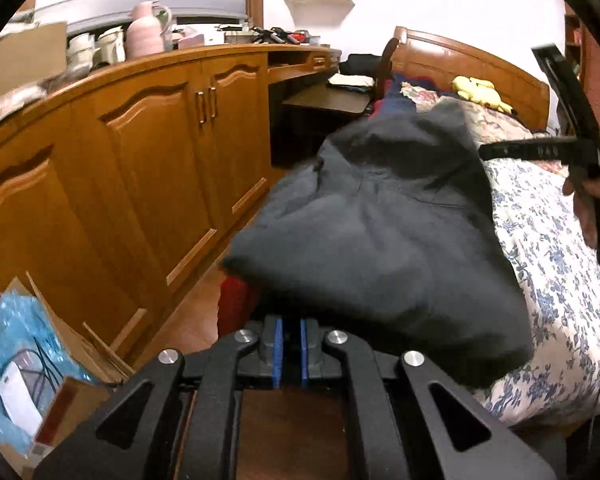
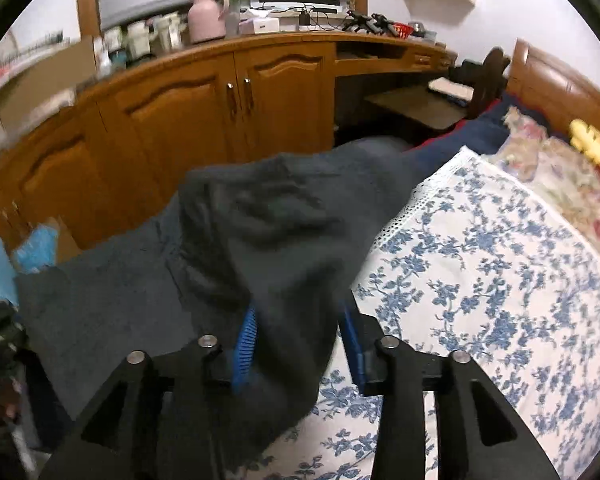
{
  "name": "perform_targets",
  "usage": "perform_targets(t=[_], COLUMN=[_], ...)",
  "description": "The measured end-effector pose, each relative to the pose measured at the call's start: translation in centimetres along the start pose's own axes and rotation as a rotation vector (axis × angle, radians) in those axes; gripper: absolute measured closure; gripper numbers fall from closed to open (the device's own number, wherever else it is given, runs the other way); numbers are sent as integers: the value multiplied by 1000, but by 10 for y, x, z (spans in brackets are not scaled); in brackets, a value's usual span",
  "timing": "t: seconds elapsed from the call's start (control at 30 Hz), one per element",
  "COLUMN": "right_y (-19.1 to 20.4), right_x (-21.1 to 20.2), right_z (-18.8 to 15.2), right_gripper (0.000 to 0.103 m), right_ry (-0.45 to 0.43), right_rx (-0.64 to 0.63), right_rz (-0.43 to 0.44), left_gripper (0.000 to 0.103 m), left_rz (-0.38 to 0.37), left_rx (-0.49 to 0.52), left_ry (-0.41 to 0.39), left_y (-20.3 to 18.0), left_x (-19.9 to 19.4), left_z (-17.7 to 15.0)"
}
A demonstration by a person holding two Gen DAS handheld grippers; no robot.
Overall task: Fold large clothes
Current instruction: 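Lift the folded jacket with the right tool and carry it off the bed, then lower the folded jacket beside the bed and open the right tool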
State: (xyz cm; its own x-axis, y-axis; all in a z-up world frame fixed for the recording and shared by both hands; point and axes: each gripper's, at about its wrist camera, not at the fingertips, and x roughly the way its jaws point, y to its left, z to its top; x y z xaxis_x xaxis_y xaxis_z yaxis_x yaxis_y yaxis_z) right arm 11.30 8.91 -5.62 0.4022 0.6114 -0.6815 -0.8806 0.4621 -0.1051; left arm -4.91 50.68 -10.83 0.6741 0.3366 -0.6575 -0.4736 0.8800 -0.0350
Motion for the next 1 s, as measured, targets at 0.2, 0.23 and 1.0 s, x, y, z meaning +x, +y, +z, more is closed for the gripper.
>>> perform_targets(t=[0.2, 0.23, 1.0], right_y=[31, 38, 101], right_x=[0, 1, 23], right_z=[-34, -38, -66], right_gripper=[55, 55, 55], right_ry=[30, 25, 49], right_rx=[-57, -72, -111], right_rz=[154, 181, 249], left_gripper=[92, 88, 73], left_rz=[-25, -31, -42], left_rx=[-37, -45, 1], left_ry=[-1, -5, -62], left_y=[8, 11, -8], left_x=[-11, -14, -42], left_z=[-7, -7, 15])
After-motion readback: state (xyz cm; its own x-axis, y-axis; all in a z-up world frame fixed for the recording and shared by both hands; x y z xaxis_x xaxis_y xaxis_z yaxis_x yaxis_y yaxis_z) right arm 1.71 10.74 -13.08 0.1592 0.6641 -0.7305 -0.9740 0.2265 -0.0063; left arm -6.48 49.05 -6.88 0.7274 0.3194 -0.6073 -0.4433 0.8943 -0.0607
